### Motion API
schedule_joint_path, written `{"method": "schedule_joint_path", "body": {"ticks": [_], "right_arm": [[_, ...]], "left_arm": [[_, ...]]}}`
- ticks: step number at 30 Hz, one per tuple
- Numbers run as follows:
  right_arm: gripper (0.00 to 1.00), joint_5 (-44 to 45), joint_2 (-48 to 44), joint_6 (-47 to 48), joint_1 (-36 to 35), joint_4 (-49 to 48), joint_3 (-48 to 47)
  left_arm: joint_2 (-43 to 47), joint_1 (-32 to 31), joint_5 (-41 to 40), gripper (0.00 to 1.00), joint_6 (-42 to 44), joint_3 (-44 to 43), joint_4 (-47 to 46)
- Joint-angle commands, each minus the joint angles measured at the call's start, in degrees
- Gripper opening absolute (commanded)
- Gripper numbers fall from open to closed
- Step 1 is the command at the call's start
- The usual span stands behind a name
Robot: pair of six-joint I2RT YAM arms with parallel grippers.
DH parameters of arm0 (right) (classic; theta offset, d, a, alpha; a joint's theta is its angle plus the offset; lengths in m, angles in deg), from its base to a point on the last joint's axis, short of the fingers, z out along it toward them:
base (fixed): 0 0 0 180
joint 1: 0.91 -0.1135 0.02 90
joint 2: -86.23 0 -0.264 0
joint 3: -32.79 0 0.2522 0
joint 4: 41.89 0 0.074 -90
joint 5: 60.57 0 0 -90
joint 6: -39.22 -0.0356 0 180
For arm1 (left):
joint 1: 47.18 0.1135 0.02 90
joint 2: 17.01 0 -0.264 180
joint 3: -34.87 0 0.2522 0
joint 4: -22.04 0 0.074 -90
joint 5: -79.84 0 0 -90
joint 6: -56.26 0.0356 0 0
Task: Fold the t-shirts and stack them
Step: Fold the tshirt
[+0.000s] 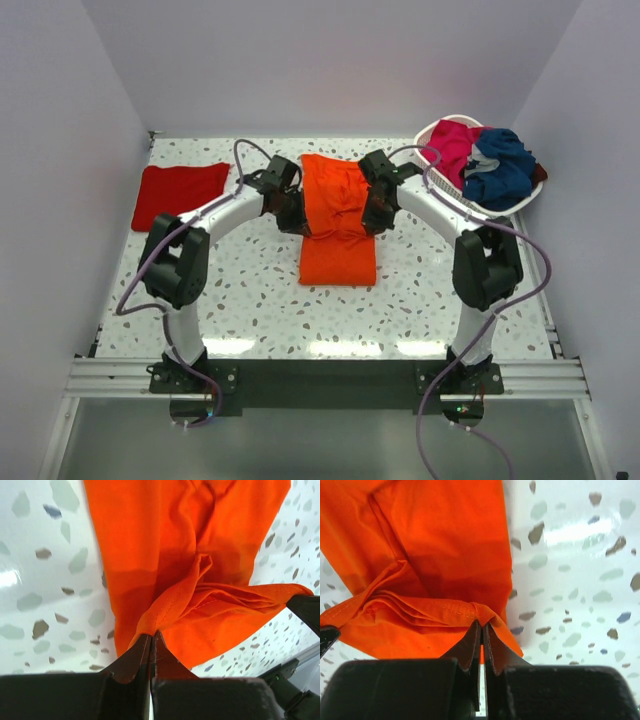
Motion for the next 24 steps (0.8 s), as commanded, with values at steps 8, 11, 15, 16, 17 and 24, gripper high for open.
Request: {"method": "schedule_joint_path", "body": {"ticks": [8, 11, 15, 16, 17, 24], "right_arm": [[0.00, 0.4, 9.9, 5.6, 5.1, 2.8, -12.9], [0.00, -0.5, 12.3, 6.2, 6.4, 3.1, -14.9], [0.04, -2.4, 14.6, 7.2, 7.2, 3.6, -18.2], [0.12, -2.6, 14.8, 7.6, 7.2, 3.8, -18.7], [0.24, -2.6, 14.8, 7.7, 7.3, 4.1, -19.2], [0.82, -4.3, 8.8, 8.7, 7.9, 4.1, -17.4]], "left_arm": [[-10.7, 3.9, 1.8, 0.00, 2.7, -16.7, 0.4], [-13.8, 4.0, 2.4, 0.00, 3.1, -20.2, 2.4], [-14.6, 4.0, 1.2, 0.02, 2.7, -21.5, 3.6], [-14.4, 4.0, 0.7, 0.10, 2.6, -21.5, 3.7], [-14.2, 4.1, 0.0, 0.20, 2.4, -21.5, 4.2], [-7.2, 4.1, -4.4, 1.00, 2.4, -17.7, 4.8]]}}
